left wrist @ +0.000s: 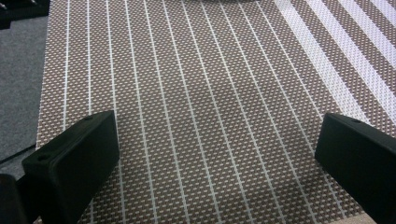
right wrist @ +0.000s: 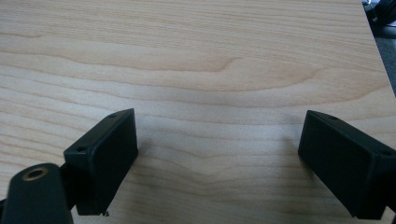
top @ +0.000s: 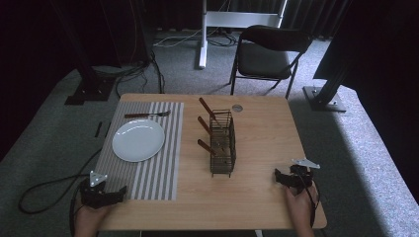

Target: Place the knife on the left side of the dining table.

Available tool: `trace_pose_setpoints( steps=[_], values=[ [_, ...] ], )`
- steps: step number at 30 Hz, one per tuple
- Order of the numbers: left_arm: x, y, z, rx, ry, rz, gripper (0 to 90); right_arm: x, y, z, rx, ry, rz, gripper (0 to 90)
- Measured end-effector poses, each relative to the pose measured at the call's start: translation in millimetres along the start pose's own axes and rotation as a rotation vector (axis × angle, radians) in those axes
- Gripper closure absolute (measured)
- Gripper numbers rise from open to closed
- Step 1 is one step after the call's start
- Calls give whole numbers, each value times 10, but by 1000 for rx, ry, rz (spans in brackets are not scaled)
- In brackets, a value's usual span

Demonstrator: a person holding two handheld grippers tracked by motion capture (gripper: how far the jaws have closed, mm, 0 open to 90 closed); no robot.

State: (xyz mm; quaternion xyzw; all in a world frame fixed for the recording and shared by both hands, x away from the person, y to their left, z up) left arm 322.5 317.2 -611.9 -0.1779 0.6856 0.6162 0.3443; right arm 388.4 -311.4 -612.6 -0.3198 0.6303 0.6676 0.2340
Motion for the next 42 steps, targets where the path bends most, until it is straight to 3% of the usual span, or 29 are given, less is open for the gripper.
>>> trace_pose_setpoints(
  steps=[30, 42],
  values=[
    [2, 8, 6, 6, -6, 6, 10, 0, 0, -1, 0, 1, 0, 110],
    [13, 33, 2, 17, -29, 16, 11, 0, 0, -1, 0, 1, 0, 111]
  ],
)
Point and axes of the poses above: each handheld gripper's, and its own axes: y roughly backward along the jaws, x roughly out of its underside, z roughly to its left, the point moved 9 cm from there along -y, roughly forward along the jaws, and after that the axes turned 1 degree about x, right-handed, at the moved point
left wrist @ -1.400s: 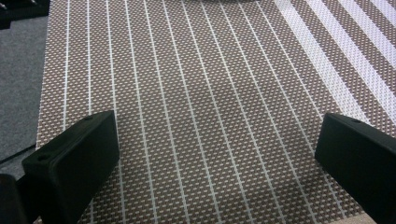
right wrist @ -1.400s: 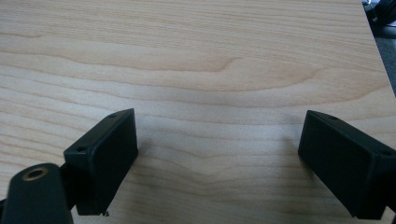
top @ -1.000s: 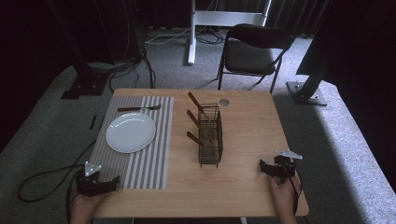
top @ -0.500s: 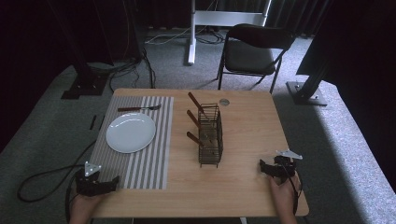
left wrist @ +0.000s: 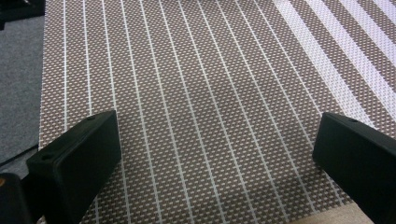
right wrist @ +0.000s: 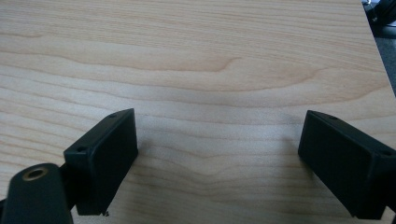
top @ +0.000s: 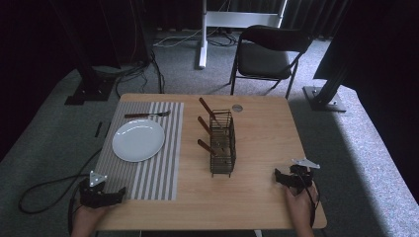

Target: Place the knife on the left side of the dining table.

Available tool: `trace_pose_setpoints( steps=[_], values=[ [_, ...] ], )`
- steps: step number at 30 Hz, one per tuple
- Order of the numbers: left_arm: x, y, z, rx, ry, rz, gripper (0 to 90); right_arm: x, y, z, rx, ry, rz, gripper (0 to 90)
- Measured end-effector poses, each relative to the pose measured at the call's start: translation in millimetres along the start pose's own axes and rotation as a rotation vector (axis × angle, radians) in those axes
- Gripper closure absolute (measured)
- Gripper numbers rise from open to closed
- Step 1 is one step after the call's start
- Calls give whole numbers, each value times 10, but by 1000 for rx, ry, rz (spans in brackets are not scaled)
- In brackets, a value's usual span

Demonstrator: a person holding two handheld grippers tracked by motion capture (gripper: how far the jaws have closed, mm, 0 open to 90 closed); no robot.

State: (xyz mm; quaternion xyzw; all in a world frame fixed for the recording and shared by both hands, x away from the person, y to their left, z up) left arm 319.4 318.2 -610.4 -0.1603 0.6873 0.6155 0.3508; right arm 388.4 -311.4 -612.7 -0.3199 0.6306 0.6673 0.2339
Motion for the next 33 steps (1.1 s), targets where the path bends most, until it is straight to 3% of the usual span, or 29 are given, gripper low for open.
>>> trace_pose_setpoints(
  steps=[9, 33],
  values=[
    [3, 21, -36, 27, 8, -3, 12, 0, 0, 0, 0, 0, 0, 111],
    [-229, -25, -405, 119, -66, -22, 24, 0, 0, 0, 0, 0, 0, 111]
  ],
)
Point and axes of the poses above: each handheld gripper's, and its own axes: y roughly backward along the jaws, x roughly out of its underside, z roughly to its left, the point moved 9 cm from there along -y, roughly forward along the jaws, and after that the axes turned 1 degree about x, right-handed, at the moved point
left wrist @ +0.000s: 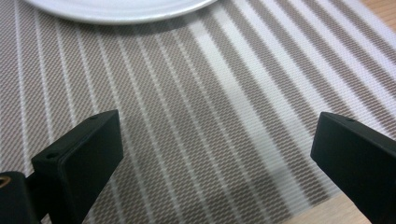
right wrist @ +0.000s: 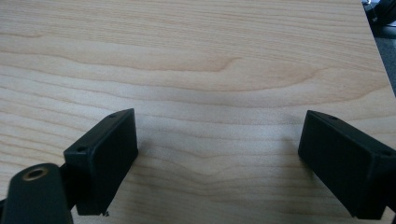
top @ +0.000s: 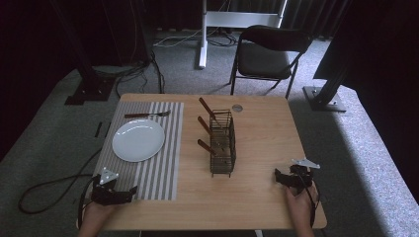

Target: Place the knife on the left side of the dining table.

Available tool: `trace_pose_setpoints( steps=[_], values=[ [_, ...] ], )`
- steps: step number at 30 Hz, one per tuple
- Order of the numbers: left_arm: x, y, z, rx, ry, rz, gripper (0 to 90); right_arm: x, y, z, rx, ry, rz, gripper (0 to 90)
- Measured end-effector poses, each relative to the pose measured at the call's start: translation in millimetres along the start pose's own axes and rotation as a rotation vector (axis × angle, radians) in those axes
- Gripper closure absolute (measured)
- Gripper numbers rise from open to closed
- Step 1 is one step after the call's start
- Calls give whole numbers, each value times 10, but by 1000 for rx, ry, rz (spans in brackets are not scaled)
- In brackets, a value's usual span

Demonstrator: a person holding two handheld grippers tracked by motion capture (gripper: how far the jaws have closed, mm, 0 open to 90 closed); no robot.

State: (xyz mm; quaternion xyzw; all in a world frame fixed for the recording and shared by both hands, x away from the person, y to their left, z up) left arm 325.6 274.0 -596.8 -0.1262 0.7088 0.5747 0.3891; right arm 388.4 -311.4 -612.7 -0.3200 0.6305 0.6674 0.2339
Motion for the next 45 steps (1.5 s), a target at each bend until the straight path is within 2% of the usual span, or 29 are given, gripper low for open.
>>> trace_pose_setpoints(
  steps=[10, 13, 18, 27, 29, 30, 36, 40, 45],
  values=[
    [-185, -27, -160, 44, -30, -12, 25, 0, 0, 0, 0, 0, 0, 111],
    [-243, -30, -205, 45, -47, -15, 25, 0, 0, 0, 0, 0, 0, 111],
    [-338, -32, -289, 76, -58, -30, 25, 0, 1, 0, 0, 0, 1, 111],
    [-490, -81, -442, 104, -103, -36, 25, 0, 0, 0, 0, 0, 0, 111],
    [-538, -88, -465, 100, -112, -42, 25, 0, 0, 0, 0, 0, 0, 111],
    [-576, -89, -493, 114, -114, -45, 25, 0, 0, 0, 0, 0, 0, 111],
    [-746, -80, -566, 127, -135, -69, 25, 0, 1, 0, 0, -1, 0, 111],
    [-858, -93, -642, 138, -173, -73, 25, 0, 0, -1, 0, 1, 0, 111],
    [-1008, -99, -706, 155, -182, -91, 25, 0, 0, -3, 0, 3, 0, 111]
  ],
)
Point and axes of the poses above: each handheld gripper's, and its own axes: y roughly backward along the jaws, x roughly out of its underside, z roughly to its left, the point moved 9 cm from there along -y, roughly forward along the jaws, and after that the axes turned 1 degree about x, right-handed, at the moved point
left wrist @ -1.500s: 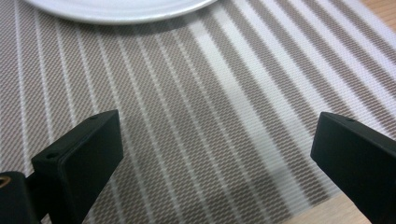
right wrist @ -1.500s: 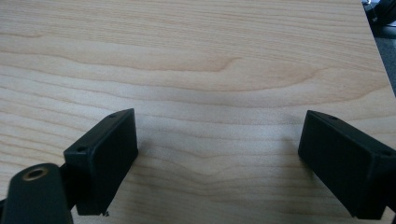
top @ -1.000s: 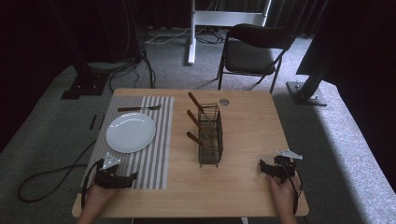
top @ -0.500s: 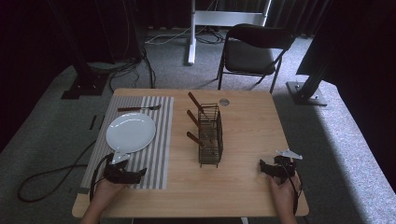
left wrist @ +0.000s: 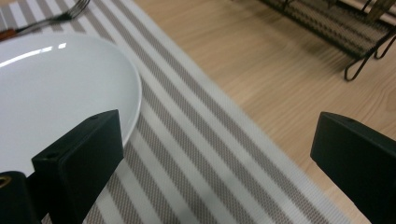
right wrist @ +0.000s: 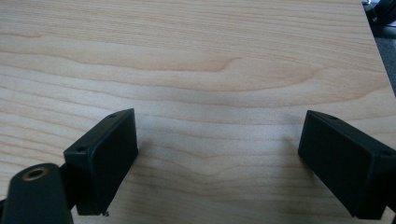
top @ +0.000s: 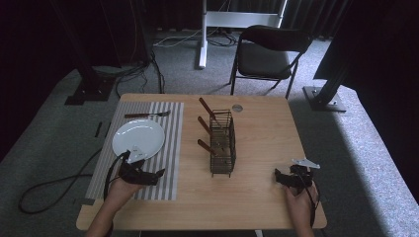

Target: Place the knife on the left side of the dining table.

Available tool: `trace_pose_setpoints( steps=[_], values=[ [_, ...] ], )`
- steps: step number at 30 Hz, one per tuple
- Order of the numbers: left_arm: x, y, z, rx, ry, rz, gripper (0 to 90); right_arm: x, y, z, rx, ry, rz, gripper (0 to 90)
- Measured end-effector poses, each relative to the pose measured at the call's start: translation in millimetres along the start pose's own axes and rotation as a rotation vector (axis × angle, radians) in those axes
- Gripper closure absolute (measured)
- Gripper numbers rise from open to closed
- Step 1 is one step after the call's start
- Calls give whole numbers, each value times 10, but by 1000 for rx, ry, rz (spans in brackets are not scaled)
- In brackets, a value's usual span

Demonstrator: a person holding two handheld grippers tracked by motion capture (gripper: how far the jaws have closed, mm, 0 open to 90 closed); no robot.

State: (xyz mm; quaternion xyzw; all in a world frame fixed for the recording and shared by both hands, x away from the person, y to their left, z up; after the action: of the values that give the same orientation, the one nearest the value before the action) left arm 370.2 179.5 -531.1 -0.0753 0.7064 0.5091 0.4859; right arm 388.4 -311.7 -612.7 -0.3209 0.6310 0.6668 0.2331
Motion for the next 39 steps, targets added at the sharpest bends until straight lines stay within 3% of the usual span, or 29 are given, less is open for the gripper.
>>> trace_pose_setpoints(
  steps=[4, 10, 24, 32, 39],
  values=[
    [-118, -14, -49, 28, -9, -15, 26, -1, -1, 1, -1, -1, -1, 111],
    [-200, -55, -85, 38, -23, -19, 33, 0, 0, 1, 0, -1, -1, 111],
    [-531, -89, -120, 89, -21, -64, 37, -1, -1, 0, 0, -1, -1, 111],
    [-705, -131, -179, 104, -50, -77, 41, -1, -1, 2, -1, -2, -1, 111],
    [-892, -155, -183, 110, -48, -104, 43, -1, -1, 1, 0, -1, -1, 111]
  ],
)
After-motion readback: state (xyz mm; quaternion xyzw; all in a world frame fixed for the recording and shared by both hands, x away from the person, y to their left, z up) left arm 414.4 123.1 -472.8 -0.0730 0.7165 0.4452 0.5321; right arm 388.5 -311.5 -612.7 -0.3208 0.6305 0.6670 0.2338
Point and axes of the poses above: each handheld gripper's, and its own axes: y roughly backward along the jaws, x roughly out of its underside, z roughly to its left, the point moved 9 cm from there along -y, roughly forward along the jaws, and after that the axes turned 1 degree about x, right-handed, at the moved point
